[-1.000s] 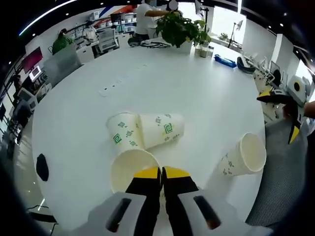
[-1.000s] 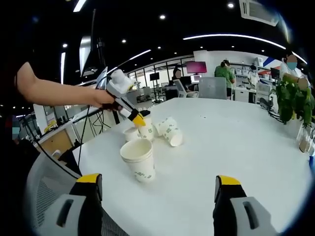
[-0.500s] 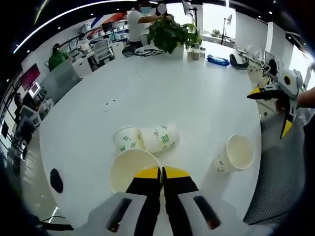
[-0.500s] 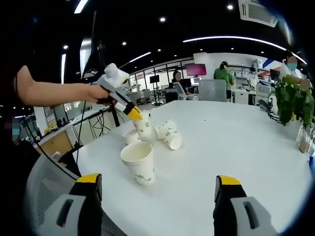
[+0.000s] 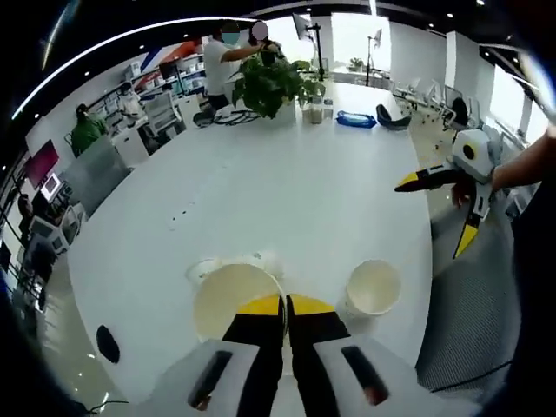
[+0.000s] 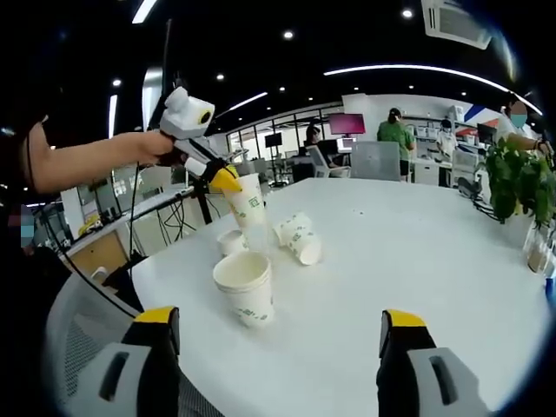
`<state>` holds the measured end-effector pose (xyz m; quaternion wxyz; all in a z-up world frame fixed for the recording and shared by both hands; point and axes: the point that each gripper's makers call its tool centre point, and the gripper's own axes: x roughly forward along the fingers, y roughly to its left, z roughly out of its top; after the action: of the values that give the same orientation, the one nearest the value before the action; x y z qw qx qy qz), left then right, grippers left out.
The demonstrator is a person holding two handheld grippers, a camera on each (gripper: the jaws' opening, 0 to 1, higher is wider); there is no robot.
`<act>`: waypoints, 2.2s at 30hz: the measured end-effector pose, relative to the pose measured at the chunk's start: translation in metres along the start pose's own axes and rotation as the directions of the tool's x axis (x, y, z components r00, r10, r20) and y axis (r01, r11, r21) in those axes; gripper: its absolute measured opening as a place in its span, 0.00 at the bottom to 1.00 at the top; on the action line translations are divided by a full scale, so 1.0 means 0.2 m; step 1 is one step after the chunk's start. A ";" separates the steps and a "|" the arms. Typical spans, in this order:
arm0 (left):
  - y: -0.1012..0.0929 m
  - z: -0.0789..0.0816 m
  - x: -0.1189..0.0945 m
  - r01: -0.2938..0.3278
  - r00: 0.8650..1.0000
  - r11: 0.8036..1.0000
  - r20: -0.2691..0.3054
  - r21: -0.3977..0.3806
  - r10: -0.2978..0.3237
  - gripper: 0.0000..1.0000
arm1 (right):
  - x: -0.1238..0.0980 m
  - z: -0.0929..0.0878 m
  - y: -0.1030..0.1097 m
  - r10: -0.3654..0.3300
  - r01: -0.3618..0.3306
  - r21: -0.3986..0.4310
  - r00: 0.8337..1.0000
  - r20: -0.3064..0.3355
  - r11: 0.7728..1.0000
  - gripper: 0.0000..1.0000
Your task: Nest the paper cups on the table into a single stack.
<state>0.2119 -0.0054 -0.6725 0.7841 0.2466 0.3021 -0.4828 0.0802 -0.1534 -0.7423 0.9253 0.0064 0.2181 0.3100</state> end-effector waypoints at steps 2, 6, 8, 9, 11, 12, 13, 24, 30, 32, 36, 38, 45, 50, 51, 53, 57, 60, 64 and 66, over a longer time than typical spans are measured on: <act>-0.04 0.02 -0.02 0.013 1.000 1.000 0.001 0.010 -0.013 0.00 | 0.00 0.00 0.00 0.000 0.000 -0.002 1.000 0.000 1.000 0.96; -0.11 0.07 -0.04 0.041 0.999 0.998 0.014 0.042 -0.041 0.00 | 0.00 0.00 0.00 0.001 -0.001 -0.004 1.000 -0.002 1.000 0.97; -0.15 0.08 -0.05 0.060 0.998 0.997 0.015 0.058 -0.061 0.00 | 0.00 0.00 0.00 0.000 0.000 -0.005 1.000 -0.002 1.000 0.97; -0.17 0.08 -0.05 0.068 0.997 0.996 0.016 0.062 -0.069 0.00 | 0.00 0.00 0.00 0.000 0.000 -0.005 1.000 -0.002 1.000 0.97; -0.23 0.11 -0.06 0.080 0.997 0.994 0.017 0.077 -0.081 0.00 | 0.00 0.00 0.00 -0.002 0.002 -0.004 1.000 -0.003 1.000 0.96; -0.26 0.11 -0.07 0.084 0.996 0.993 0.016 0.086 -0.086 0.00 | 0.00 0.00 0.00 -0.004 0.004 -0.004 1.000 -0.003 1.000 0.96; -0.28 0.12 -0.07 0.089 0.996 0.992 0.014 0.090 -0.091 0.00 | 0.00 0.00 0.00 -0.004 0.004 -0.003 1.000 -0.002 1.000 0.96; -0.46 0.16 -0.06 0.152 0.988 0.978 0.004 0.144 -0.154 0.00 | 0.00 0.00 0.01 -0.002 0.002 -0.003 1.000 -0.009 1.000 0.95; -0.53 0.14 -0.03 0.182 0.983 0.969 -0.018 0.166 -0.181 0.00 | 0.00 0.00 0.00 -0.003 0.003 0.000 1.000 -0.009 1.000 0.95; -0.55 0.13 -0.01 0.193 0.981 0.966 -0.029 0.174 -0.191 0.00 | 0.00 0.00 0.01 -0.004 0.004 0.000 1.000 -0.009 1.000 0.95; -0.58 0.09 0.03 0.205 0.979 0.960 -0.055 0.191 -0.198 0.00 | 0.00 -0.01 0.00 -0.006 0.006 0.003 1.000 -0.007 1.000 0.95; -0.59 0.07 0.05 0.214 0.977 0.957 -0.067 0.196 -0.205 0.00 | 0.00 -0.01 -0.01 -0.006 0.006 0.003 1.000 -0.007 1.000 0.94; -0.63 0.03 0.10 0.251 0.967 0.946 -0.093 0.207 -0.237 0.00 | 0.00 -0.01 -0.01 -0.005 0.005 0.006 1.000 -0.007 1.000 0.94; -0.64 -0.02 0.14 0.259 0.964 0.935 -0.127 0.241 -0.235 0.00 | 0.00 -0.01 -0.02 -0.006 0.006 0.007 1.000 -0.006 1.000 0.94; -0.65 -0.03 0.15 0.260 0.963 0.928 -0.139 0.265 -0.230 0.00 | 0.00 -0.02 -0.02 -0.006 0.006 0.008 1.000 -0.009 1.000 0.93; -0.66 -0.05 0.18 0.266 0.961 0.926 -0.151 0.266 -0.233 0.00 | 0.00 -0.02 -0.02 -0.006 0.006 0.006 1.000 -0.013 1.000 0.93; -0.67 -0.08 0.23 0.280 0.955 0.924 -0.169 0.259 -0.242 0.00 | 0.00 -0.03 -0.02 -0.006 0.006 0.002 1.000 -0.018 1.000 0.93; -0.68 -0.11 0.24 0.292 0.951 0.922 -0.183 0.253 -0.251 0.00 | 0.00 -0.02 -0.02 -0.008 0.009 0.004 1.000 -0.017 1.000 0.93; -0.68 -0.15 0.27 0.309 0.944 0.921 -0.192 0.236 -0.268 0.00 | 0.00 -0.02 -0.02 -0.007 0.008 0.006 1.000 -0.017 1.000 0.93; -0.68 -0.16 0.28 0.320 0.940 0.921 -0.194 0.224 -0.280 0.00 | 0.00 -0.02 -0.01 -0.006 0.006 0.003 1.000 -0.020 1.000 0.93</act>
<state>0.1008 -0.0736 -0.7475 0.6364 0.3326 0.3336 -0.6108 0.0788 -0.1560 -0.7463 0.9240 0.0042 0.2279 0.3069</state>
